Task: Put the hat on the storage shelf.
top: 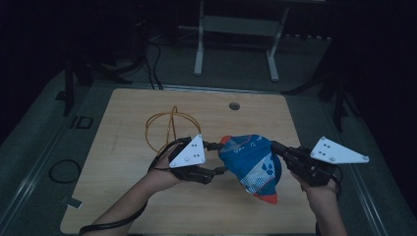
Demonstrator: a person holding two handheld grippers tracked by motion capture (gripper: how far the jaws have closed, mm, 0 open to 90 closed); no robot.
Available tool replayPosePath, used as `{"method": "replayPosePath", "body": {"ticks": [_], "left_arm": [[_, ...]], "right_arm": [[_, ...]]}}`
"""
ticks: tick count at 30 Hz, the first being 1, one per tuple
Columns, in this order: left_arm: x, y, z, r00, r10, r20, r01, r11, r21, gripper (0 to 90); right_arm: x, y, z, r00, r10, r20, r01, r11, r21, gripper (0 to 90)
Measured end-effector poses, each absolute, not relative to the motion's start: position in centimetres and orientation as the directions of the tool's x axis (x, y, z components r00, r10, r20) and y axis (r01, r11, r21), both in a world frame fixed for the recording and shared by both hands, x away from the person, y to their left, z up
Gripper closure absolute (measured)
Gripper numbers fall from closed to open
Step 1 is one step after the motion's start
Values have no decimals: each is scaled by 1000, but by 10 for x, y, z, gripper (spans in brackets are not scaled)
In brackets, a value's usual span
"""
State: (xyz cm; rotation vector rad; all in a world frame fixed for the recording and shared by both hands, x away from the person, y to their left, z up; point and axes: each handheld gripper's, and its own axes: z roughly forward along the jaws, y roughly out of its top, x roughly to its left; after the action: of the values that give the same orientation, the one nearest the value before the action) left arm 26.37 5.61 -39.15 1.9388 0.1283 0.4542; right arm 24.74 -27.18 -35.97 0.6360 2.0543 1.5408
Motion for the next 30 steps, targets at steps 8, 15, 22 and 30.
{"method": "replayPosePath", "body": {"ticks": [8,15,22,30], "left_arm": [[255,82,-389,890,381,252,-87,-401,912,373],[250,115,-389,848,482,222,-38,-362,932,227],[247,138,-398,794,580,183,22,-328,945,44],[239,177,-407,719,674,172,21,-268,963,25]], "right_arm": [[249,-272,-344,-757,642,-120,44,234,971,900],[254,-256,-329,-761,633,-143,12,235,972,900],[266,-236,-317,-770,620,-147,-5,225,974,900],[279,-208,-301,-786,598,-155,-24,222,975,900]]}}
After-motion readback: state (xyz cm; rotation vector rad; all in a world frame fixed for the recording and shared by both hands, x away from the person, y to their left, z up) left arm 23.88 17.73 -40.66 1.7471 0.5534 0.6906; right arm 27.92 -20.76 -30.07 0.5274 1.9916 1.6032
